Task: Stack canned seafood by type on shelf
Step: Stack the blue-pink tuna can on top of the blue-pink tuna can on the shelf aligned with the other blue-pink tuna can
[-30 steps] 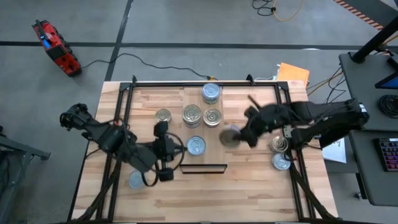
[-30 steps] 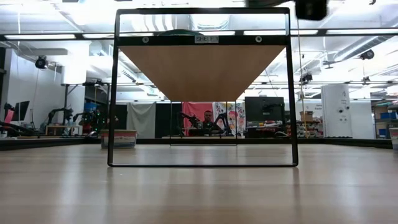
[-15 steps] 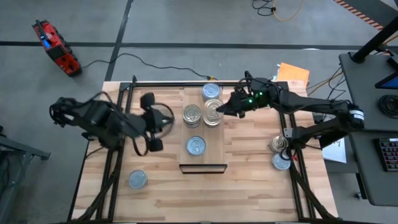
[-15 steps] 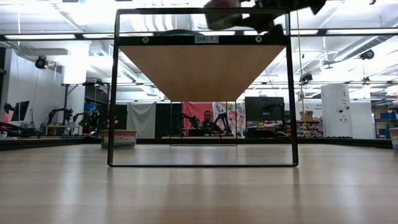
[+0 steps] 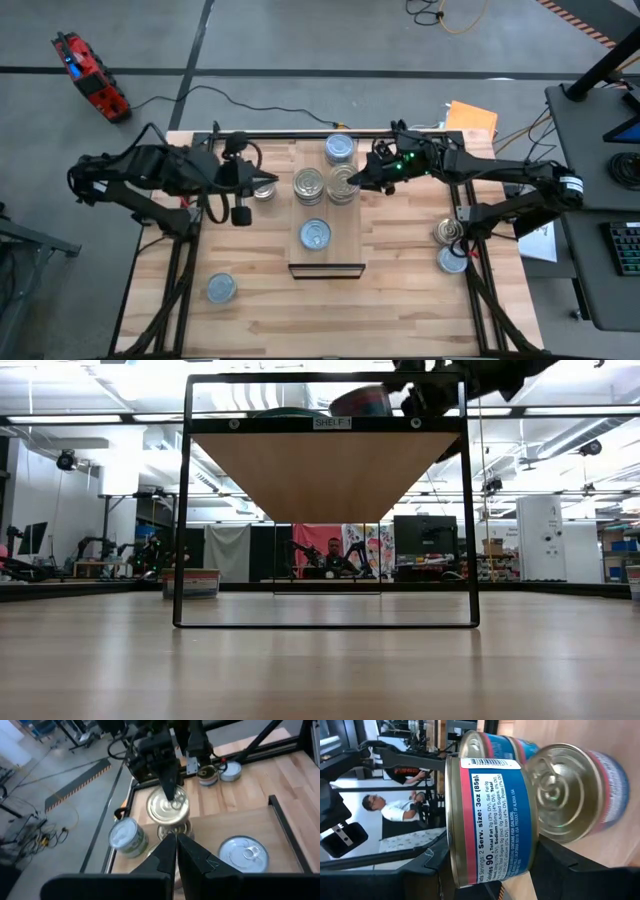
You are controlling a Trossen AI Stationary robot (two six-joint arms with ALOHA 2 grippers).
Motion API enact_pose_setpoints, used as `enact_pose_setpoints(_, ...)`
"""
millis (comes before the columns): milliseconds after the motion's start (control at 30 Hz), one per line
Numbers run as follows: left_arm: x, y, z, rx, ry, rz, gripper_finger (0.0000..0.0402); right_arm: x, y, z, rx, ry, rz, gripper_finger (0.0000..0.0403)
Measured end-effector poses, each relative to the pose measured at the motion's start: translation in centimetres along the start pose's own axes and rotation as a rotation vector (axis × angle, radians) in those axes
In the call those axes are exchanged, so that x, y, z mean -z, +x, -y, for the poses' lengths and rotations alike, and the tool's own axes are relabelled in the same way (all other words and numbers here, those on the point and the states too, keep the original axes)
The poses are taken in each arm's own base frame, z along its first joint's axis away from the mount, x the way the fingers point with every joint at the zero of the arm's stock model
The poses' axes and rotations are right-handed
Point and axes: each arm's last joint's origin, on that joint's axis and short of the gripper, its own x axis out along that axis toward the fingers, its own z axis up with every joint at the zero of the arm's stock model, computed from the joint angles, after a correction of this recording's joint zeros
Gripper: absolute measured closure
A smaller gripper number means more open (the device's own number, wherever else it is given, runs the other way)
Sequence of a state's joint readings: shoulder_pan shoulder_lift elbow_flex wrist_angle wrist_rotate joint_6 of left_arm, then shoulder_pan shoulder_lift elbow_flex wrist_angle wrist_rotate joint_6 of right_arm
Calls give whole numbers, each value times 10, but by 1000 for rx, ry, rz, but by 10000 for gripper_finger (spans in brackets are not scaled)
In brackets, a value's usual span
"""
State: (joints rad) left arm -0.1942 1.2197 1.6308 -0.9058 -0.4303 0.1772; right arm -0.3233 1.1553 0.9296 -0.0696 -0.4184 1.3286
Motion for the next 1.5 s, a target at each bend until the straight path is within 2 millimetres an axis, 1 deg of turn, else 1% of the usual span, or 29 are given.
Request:
enact_pose_setpoints(200,22,11,-8,12,-45,77,402,0,1,7,15,41,12,221)
enact_pose_setpoints(433,48,14,-14,-40,-98,154,401,0,3,11,35,105,48,221)
enact_pose_setpoints(567,58,17,-15,-65,-114,170,402,-1,4,13,43,134,60,221)
enact_pose_setpoints(767,63,23,-19,-96,-116,158,402,-2,8,16,61,183,72,221)
enact_pose_setpoints(1133,69,28,-29,-152,-118,145,401,-3,11,19,71,189,69,219)
enact_pose_setpoints(1167,69,28,-29,-153,-115,144,401,-3,11,19,71,190,69,209)
enact_pose_setpoints(1333,69,28,-30,-157,-101,142,402,-3,11,19,71,195,69,119)
enact_pose_setpoints(1400,69,28,-30,-157,-101,142,401,-3,11,19,71,195,68,97)
enact_pose_setpoints(1500,69,28,-30,-158,-101,142,401,-3,11,19,71,195,66,80)
